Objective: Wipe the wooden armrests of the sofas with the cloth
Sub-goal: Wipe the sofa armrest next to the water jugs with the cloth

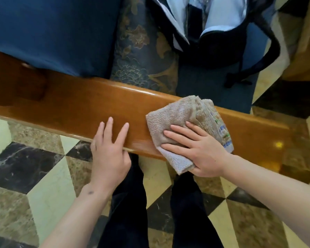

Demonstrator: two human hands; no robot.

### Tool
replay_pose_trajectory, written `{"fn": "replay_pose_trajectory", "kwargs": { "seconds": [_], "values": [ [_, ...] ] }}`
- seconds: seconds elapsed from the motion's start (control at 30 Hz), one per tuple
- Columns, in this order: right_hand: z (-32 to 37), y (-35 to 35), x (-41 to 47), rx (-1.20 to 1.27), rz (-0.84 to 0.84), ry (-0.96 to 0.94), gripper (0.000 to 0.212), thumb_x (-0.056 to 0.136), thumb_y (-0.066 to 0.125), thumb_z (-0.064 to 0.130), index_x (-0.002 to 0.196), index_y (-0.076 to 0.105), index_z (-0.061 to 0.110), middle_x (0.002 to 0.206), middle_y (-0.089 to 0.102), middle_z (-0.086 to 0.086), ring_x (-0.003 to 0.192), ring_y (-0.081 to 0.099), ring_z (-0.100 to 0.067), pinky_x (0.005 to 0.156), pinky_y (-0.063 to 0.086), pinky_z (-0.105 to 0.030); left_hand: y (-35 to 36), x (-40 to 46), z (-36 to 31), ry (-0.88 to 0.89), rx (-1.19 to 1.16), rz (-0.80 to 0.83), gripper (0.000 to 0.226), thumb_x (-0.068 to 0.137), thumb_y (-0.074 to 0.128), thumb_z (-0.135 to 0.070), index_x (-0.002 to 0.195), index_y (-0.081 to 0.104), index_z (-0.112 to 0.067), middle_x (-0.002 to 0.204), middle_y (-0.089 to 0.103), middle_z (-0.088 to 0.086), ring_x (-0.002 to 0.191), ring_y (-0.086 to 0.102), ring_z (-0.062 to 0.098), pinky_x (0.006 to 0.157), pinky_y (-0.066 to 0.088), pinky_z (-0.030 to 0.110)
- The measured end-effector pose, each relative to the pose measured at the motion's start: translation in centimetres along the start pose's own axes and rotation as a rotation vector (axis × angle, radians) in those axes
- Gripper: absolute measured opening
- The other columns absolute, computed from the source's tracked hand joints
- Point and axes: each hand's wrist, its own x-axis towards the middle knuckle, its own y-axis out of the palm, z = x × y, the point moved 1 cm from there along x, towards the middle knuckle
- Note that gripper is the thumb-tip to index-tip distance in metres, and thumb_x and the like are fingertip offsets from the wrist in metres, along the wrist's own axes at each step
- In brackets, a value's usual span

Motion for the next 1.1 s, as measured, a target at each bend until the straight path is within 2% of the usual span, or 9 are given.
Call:
{"fn": "replay_pose_trajectory", "kwargs": {
  "seconds": [0.1, 0.23, 0.33, 0.5, 0.63, 0.73, 0.87, 1.0, 1.1],
  "values": [
    [-1.9, 0.2, -7.1, 0.001, 0.005, 0.135, 0.079, 0.091, 0.054, 0.05, 0.161, 0.02, 0.036, 0.172, 0.013, 0.005, 0.16, 0.007, -0.025, 0.129, 0.003, -0.051, 1.1, -0.4, -5.1, 0.071, -0.003, -0.01, 0.061, 0.092, 0.057, -0.031, 0.15, 0.04, -0.028, 0.163, 0.02, 0.013, 0.151, 0.016, 0.037, 0.117, 0.023, 0.06],
    [-3.4, 0.7, -14.2, 0.034, -0.062, 0.351, 0.064, 0.1, 0.029, 0.056, 0.16, 0.025, 0.035, 0.17, 0.022, 0.001, 0.159, 0.014, -0.027, 0.129, 0.009, -0.051, 2.6, -0.9, -11.2, 0.163, 0.007, 0.02, 0.061, 0.091, 0.059, -0.031, 0.15, 0.043, -0.024, 0.161, 0.025, 0.018, 0.15, 0.019, 0.038, 0.115, 0.026, 0.059],
    [-1.3, 1.4, -16.3, 0.134, -0.201, 0.687, 0.065, 0.096, 0.037, 0.049, 0.159, 0.027, 0.036, 0.167, 0.032, -0.003, 0.158, 0.018, -0.027, 0.128, 0.013, -0.054, 3.6, -1.7, -14.3, 0.214, 0.005, 0.044, 0.061, 0.092, 0.057, -0.031, 0.15, 0.041, -0.022, 0.16, 0.028, 0.018, 0.149, 0.02, 0.038, 0.117, 0.024, 0.057],
    [4.3, 1.7, -11.7, 0.284, -0.449, 1.381, 0.073, 0.088, 0.044, 0.046, 0.158, 0.034, 0.025, 0.17, 0.023, -0.005, 0.158, 0.014, -0.029, 0.129, 0.004, -0.051, 4.2, -2.0, -16.2, 0.218, -0.014, 0.044, 0.058, 0.093, 0.045, -0.037, 0.15, 0.041, -0.026, 0.159, 0.029, 0.017, 0.148, 0.022, 0.036, 0.118, 0.023, 0.055],
    [4.8, 0.9, -5.4, 0.33, -0.529, 1.664, 0.074, 0.093, 0.047, 0.042, 0.161, 0.024, 0.025, 0.172, 0.012, -0.007, 0.159, 0.006, -0.03, 0.128, 0.004, -0.058, 4.1, -1.8, -14.3, 0.255, -0.004, 0.019, 0.056, 0.095, 0.044, -0.039, 0.15, 0.041, -0.027, 0.16, 0.033, 0.013, 0.148, 0.025, 0.033, 0.118, 0.025, 0.054],
    [5.5, 0.9, -1.9, 0.286, -0.471, 1.634, 0.076, 0.095, 0.048, 0.042, 0.162, 0.018, 0.024, 0.173, 0.008, -0.009, 0.159, 0.003, -0.032, 0.127, 0.003, -0.058, 3.6, -1.0, -10.8, 0.191, -0.024, -0.014, 0.057, 0.098, 0.042, -0.038, 0.154, 0.036, -0.026, 0.163, 0.031, 0.01, 0.151, 0.022, 0.031, 0.12, 0.024, 0.053],
    [6.9, 0.8, 2.7, 0.203, -0.341, 1.461, 0.082, 0.09, 0.04, 0.045, 0.163, 0.012, 0.02, 0.172, 0.005, -0.014, 0.158, 0.002, -0.035, 0.127, 0.003, -0.059, 2.4, 0.0, -4.9, 0.075, -0.034, -0.049, 0.056, 0.102, 0.035, -0.046, 0.155, 0.033, -0.029, 0.166, 0.025, 0.008, 0.154, 0.015, 0.029, 0.122, 0.017, 0.052],
    [9.5, 0.3, 10.5, 0.145, -0.25, 1.205, 0.088, 0.084, 0.04, 0.042, 0.163, 0.01, 0.018, 0.172, 0.005, -0.016, 0.158, 0.002, -0.036, 0.127, 0.001, -0.058, 0.6, 1.5, 3.1, -0.102, -0.012, -0.09, 0.059, 0.102, 0.028, -0.054, 0.157, 0.025, -0.033, 0.168, 0.021, 0.002, 0.155, 0.012, 0.027, 0.12, 0.01, 0.052],
    [11.0, 0.1, 17.0, 0.123, -0.205, 0.913, 0.087, 0.085, 0.043, 0.046, 0.163, 0.016, 0.019, 0.172, 0.009, -0.013, 0.159, 0.004, -0.033, 0.128, 0.003, -0.056, -0.5, 2.0, 7.4, -0.152, -0.029, -0.103, 0.059, 0.103, 0.025, -0.057, 0.157, 0.025, -0.032, 0.168, 0.021, 0.002, 0.155, 0.012, 0.028, 0.121, 0.011, 0.052]
  ]
}}
